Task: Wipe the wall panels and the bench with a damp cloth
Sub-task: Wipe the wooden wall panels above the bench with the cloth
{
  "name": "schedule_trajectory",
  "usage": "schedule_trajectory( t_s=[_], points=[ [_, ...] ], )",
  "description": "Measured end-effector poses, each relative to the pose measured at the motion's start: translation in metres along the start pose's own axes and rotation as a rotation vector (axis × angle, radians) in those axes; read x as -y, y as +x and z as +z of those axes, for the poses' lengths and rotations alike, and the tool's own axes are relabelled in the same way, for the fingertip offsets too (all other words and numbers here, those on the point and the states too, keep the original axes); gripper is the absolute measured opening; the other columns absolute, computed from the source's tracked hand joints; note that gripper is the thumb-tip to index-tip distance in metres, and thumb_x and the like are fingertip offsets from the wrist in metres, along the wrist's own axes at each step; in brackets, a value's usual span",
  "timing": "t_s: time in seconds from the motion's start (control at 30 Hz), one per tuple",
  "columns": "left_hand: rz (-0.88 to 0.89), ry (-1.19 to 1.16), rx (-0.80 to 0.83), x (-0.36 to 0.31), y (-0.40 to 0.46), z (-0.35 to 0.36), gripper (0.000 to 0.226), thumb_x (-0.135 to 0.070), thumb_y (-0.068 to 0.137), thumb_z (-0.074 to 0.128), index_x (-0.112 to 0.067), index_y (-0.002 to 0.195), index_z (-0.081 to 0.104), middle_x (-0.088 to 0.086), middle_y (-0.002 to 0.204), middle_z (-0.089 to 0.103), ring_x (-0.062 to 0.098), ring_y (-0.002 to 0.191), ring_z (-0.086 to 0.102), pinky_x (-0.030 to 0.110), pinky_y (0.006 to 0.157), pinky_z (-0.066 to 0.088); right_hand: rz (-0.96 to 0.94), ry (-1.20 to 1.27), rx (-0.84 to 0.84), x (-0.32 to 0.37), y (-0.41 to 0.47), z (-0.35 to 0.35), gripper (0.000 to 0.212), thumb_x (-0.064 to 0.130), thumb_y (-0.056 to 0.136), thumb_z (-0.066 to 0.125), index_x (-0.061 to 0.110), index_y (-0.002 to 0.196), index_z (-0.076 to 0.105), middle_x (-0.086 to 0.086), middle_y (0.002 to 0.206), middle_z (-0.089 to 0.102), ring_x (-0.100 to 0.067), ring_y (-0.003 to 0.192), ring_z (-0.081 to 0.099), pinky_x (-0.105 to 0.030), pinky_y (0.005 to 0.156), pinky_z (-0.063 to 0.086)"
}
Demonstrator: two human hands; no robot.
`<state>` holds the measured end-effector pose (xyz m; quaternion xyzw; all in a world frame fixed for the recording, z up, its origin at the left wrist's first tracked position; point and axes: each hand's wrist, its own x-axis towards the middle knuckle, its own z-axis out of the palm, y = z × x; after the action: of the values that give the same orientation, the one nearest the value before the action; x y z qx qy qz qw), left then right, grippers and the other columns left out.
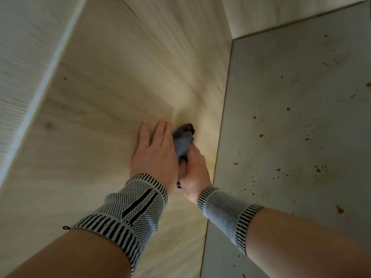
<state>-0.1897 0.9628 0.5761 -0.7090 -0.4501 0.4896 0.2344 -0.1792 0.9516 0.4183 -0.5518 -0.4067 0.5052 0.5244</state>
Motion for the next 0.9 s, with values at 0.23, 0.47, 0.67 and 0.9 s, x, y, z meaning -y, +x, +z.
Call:
schedule_trajectory(
  t_s=[0.23, 0.47, 0.67, 0.9],
  points=[
    [0.063, -0.013, 0.021, -0.028, 0.023, 0.013, 0.063, -0.026, 0.101, 0.015, 0.002, 0.152, -0.01, 0.02, 0.16, -0.022, 0.035, 0.149, -0.019, 0.062, 0.113, -0.015, 0.622, -0.364, 0.282, -0.027, 0.043, -0.035, 0.043, 0.006, 0.1, 0.035, -0.003, 0.143, 0.034, -0.021, 0.14, 0.047, -0.034, 0.127, 0.048, -0.033, 0.097, 0.041],
    [0.124, -0.033, 0.048, -0.058, 0.049, 0.026, 0.071, -0.035, 0.103, 0.029, 0.001, 0.153, -0.005, 0.021, 0.161, -0.019, 0.038, 0.149, -0.019, 0.063, 0.111, -0.016, 0.475, -0.082, 0.085, -0.061, 0.045, -0.03, 0.026, 0.008, 0.101, 0.035, 0.025, 0.118, 0.045, 0.007, 0.095, 0.054, -0.013, 0.085, 0.053, -0.017, 0.069, 0.04],
    [0.225, -0.075, 0.128, -0.091, 0.069, 0.044, 0.066, -0.036, 0.103, 0.031, -0.003, 0.155, 0.007, 0.021, 0.161, -0.018, 0.04, 0.147, -0.021, 0.062, 0.11, -0.02, 0.789, -0.337, 0.335, -0.101, 0.033, -0.032, 0.038, 0.008, 0.1, 0.041, 0.003, 0.137, 0.044, -0.017, 0.133, 0.054, -0.029, 0.119, 0.055, -0.033, 0.095, 0.046],
    [0.308, -0.07, 0.17, -0.121, 0.092, 0.061, 0.06, -0.035, 0.105, 0.024, -0.004, 0.155, 0.014, 0.02, 0.162, -0.012, 0.04, 0.148, -0.019, 0.062, 0.11, -0.019, 0.6, -0.385, 0.201, -0.123, 0.126, -0.057, 0.038, 0.005, 0.099, 0.039, -0.001, 0.136, 0.041, -0.022, 0.132, 0.051, -0.036, 0.119, 0.052, -0.035, 0.092, 0.043]
  ],
)
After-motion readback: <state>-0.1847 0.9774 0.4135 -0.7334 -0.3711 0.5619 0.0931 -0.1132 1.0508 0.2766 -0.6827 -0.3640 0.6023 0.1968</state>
